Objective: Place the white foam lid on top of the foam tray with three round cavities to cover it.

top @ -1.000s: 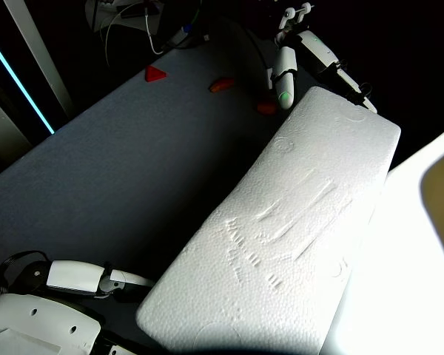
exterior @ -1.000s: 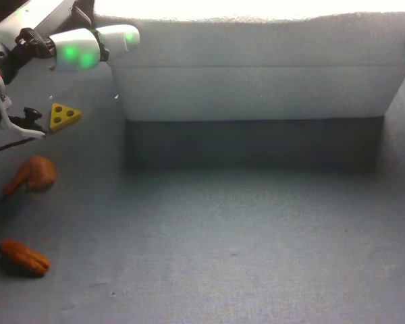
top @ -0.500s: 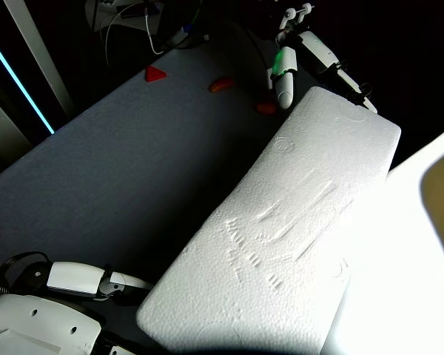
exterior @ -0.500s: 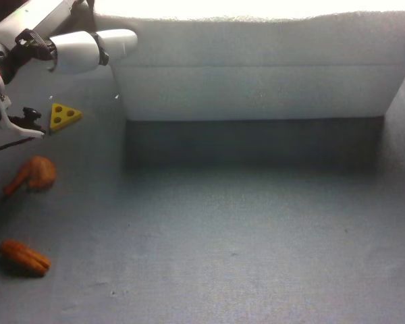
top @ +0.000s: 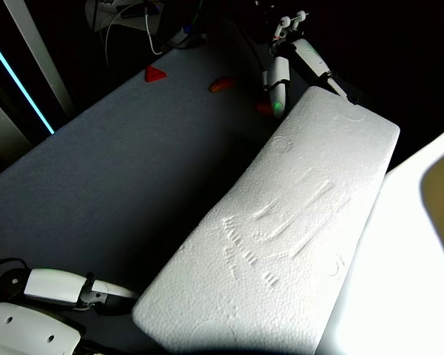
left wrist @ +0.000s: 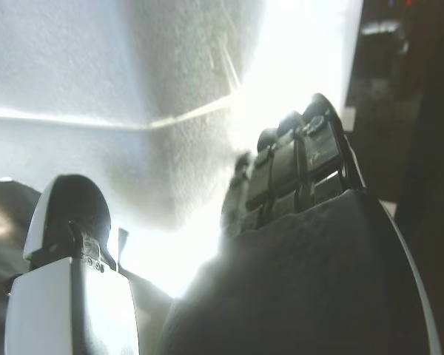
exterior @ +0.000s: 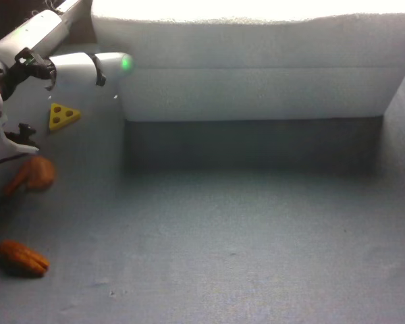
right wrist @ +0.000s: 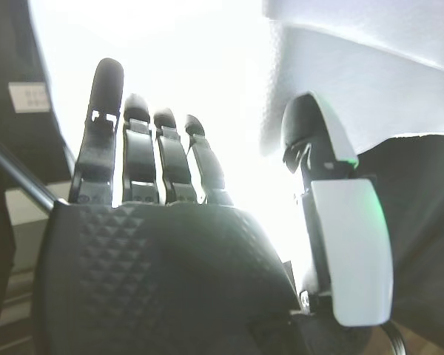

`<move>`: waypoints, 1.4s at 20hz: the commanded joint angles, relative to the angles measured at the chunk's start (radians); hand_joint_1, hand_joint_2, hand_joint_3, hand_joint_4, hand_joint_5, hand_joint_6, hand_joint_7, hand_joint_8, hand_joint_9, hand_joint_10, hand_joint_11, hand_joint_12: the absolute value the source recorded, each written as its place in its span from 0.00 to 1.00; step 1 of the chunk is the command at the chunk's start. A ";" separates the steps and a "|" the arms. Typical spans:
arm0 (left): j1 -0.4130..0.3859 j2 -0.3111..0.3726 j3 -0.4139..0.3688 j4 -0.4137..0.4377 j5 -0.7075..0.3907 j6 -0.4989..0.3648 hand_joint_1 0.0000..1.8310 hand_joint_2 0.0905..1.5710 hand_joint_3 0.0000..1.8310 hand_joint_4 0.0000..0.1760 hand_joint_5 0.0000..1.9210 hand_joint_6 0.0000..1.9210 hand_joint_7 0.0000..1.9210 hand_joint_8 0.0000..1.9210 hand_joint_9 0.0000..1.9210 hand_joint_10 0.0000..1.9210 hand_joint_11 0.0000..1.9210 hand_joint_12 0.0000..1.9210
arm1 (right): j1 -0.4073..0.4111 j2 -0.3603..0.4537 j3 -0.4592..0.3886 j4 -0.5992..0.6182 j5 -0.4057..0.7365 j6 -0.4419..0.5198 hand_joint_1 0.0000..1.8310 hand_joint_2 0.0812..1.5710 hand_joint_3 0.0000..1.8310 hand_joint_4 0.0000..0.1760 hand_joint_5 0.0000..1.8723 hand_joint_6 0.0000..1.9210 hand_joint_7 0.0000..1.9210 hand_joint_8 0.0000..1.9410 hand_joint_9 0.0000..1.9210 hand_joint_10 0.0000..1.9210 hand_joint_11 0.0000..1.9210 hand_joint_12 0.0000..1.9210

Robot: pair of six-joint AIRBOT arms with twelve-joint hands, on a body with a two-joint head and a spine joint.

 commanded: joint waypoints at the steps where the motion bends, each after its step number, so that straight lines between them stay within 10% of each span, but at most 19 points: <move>1: -0.001 0.019 0.000 -0.018 -0.134 -0.001 0.31 0.68 0.00 0.30 0.00 0.00 0.00 0.00 0.00 0.00 0.01 0.01 | 0.011 0.016 0.003 -0.009 0.129 0.002 0.27 0.81 0.00 0.00 0.00 0.00 0.00 0.00 0.00 0.12 0.00 0.65; 12: 0.013 0.029 -0.012 -0.031 -0.161 -0.001 0.34 0.69 0.00 0.25 0.00 0.00 0.00 0.00 0.00 0.00 0.00 0.00 | 0.010 0.024 -0.012 -0.008 0.143 -0.005 0.31 0.81 0.00 0.00 0.00 0.00 0.00 0.00 0.00 0.07 0.00 0.58; 20: 0.013 0.028 -0.013 -0.030 -0.162 -0.002 0.30 0.69 0.00 0.23 0.00 0.00 0.00 0.00 0.00 0.00 0.00 0.00 | 0.010 0.028 -0.014 -0.008 0.145 -0.005 0.33 0.83 0.00 0.00 0.00 0.00 0.03 0.01 0.00 0.31 0.00 0.75; 23: 0.013 0.028 -0.013 -0.030 -0.162 -0.002 0.30 0.69 0.00 0.32 0.00 0.00 0.00 0.00 0.00 0.00 0.00 0.00 | 0.010 0.028 -0.014 -0.008 0.145 -0.005 0.27 0.83 0.00 0.00 0.00 0.00 0.00 0.00 0.00 0.02 0.00 0.35; 26: 0.007 0.027 -0.013 -0.018 -0.164 -0.007 0.31 0.68 0.00 0.35 0.00 0.00 0.00 0.00 0.00 0.00 0.00 0.00 | 0.010 0.031 -0.016 -0.008 0.147 -0.006 0.27 0.82 0.00 0.00 0.00 0.00 0.00 0.00 0.00 0.00 0.00 0.16; 28: 0.003 0.024 -0.013 -0.013 -0.163 -0.007 0.31 0.68 0.00 0.25 0.00 0.00 0.00 0.00 0.00 0.00 0.00 0.00 | 0.010 0.033 -0.017 -0.008 0.147 -0.006 0.28 0.84 0.00 0.00 0.00 0.00 0.00 0.00 0.03 0.02 0.00 0.49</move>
